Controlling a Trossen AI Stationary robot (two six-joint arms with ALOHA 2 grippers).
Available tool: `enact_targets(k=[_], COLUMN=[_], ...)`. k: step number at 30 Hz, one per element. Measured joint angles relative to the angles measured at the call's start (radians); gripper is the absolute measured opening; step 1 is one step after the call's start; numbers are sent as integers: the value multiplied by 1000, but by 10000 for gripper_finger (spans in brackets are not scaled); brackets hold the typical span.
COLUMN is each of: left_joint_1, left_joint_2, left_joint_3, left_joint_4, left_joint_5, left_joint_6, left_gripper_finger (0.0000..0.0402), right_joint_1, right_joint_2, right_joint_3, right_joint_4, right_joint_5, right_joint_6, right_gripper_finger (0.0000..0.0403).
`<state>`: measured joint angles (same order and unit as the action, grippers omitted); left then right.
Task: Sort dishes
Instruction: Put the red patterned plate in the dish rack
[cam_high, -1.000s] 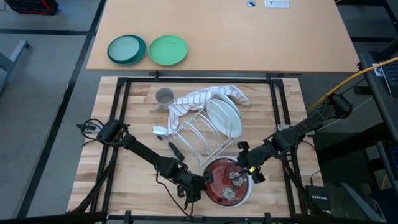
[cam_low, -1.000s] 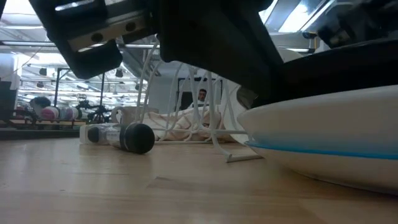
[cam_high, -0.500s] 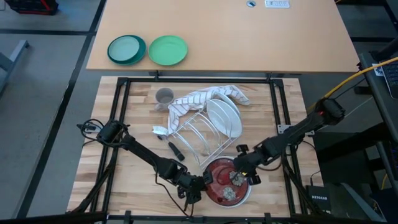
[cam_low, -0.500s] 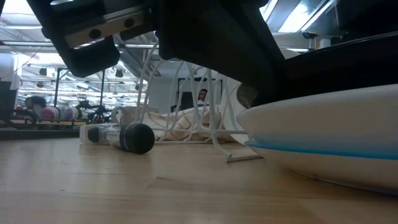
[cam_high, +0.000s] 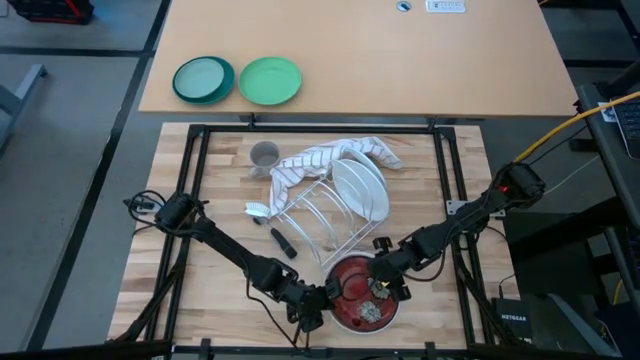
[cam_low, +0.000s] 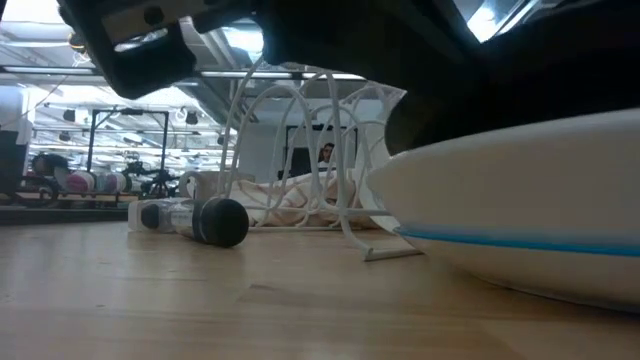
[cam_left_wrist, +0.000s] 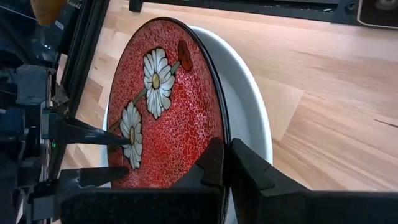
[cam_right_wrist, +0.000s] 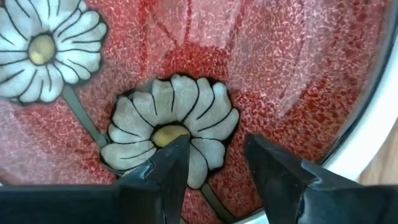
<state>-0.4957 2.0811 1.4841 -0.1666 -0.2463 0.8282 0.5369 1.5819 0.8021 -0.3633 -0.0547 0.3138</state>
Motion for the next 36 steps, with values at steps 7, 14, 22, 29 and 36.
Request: enact_targets(k=[7, 14, 22, 29, 36], left_joint_1=[5, 26, 31, 22, 8], left_joint_2=[0, 26, 43, 38, 36], left_joint_3=[0, 0, -1, -1, -1], left_joint_4=[-3, -1, -4, 11, 24], left_joint_5=[-4, 0, -9, -24, -38], left_joint_6=[9, 19, 94, 106, 65], left_gripper_finger=[12, 32, 42, 9, 5], right_joint_1=[0, 0, 0, 0, 1], right_joint_2=[2, 3, 4, 4, -49], right_joint_3=[-2, -2, -3, -4, -6], right_joint_4=[15, 24, 44, 51, 69], right_joint_5=[-2, -6, -7, 5, 42], right_joint_6=[0, 26, 26, 23, -1], right_gripper_finger=[170, 170, 170, 170, 170])
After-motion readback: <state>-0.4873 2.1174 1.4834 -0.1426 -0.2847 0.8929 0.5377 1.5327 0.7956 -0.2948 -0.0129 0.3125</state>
